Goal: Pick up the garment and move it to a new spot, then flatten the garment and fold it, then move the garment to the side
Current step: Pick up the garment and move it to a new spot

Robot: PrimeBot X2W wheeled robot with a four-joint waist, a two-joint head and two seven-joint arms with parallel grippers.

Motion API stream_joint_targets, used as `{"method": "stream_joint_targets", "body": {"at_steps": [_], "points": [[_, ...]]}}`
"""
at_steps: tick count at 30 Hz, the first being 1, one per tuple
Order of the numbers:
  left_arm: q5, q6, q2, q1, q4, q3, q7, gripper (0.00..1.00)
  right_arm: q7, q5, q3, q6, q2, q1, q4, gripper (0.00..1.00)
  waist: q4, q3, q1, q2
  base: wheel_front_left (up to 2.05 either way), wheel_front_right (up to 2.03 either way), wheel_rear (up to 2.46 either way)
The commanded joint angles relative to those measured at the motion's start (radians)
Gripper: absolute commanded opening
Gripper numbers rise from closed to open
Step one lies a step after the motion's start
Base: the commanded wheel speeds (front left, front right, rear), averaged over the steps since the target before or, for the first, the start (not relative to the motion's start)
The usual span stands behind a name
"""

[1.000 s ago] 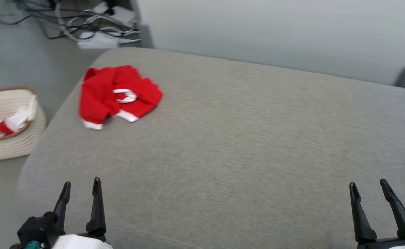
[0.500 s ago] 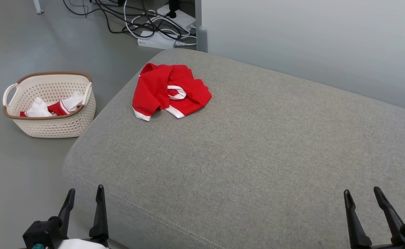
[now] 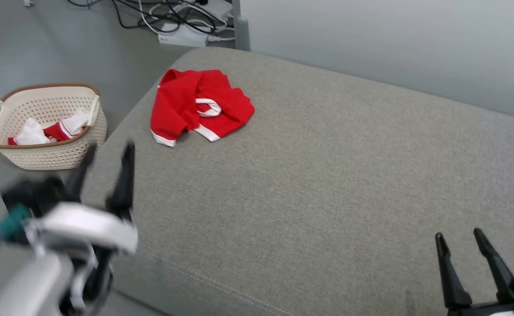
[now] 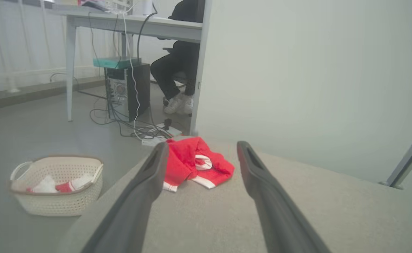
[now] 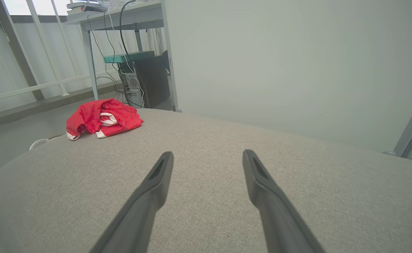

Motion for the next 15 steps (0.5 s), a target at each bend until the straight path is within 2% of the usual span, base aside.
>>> {"method": "stream_joint_targets", "body": {"at_steps": [1, 6, 9, 10, 11, 15], "points": [[-0.016, -0.029, 0.053, -0.172, -0.010, 0.057, 0.051, 1.00, 0.007, 0.001, 0.010, 0.000, -0.025, -0.053, -0.051, 1.00, -0.041, 0.046, 0.0000, 0.0000, 0.00, 0.00, 0.00], [-0.069, -0.112, 0.092, -0.500, 0.158, 0.067, 0.231, 1.00, 0.006, -0.006, -0.009, 0.000, -0.032, -0.083, -0.088, 1.00, -0.117, 0.135, 0.0000, 0.0000, 0.00, 0.00, 0.00], [-0.090, -0.148, 0.105, -0.654, 0.324, 0.070, 0.310, 1.00, 0.003, -0.007, -0.004, 0.000, -0.036, -0.103, -0.101, 1.00, -0.169, 0.194, 0.0000, 0.0000, 0.00, 0.00, 0.00], [-0.118, -0.174, 0.103, -0.727, 0.437, 0.079, 0.347, 1.00, 0.001, -0.006, 0.007, 0.000, -0.039, -0.119, -0.102, 1.00, -0.206, 0.235, 0.0000, 0.0000, 0.00, 0.00, 0.00], [-0.118, -0.174, 0.103, -0.727, 0.437, 0.079, 0.347, 1.00, 0.001, -0.006, 0.007, 0.000, -0.039, -0.119, -0.102, 1.00, -0.206, 0.235, 0.0000, 0.0000, 0.00, 0.00, 0.00], [-0.142, -0.213, 0.125, -0.814, 0.646, 0.089, 0.399, 1.00, -0.009, 0.000, 0.025, 0.000, -0.048, -0.155, -0.096, 1.00, -0.279, 0.318, 0.0000, 0.0000, 0.00, 0.00, 0.00]]}}
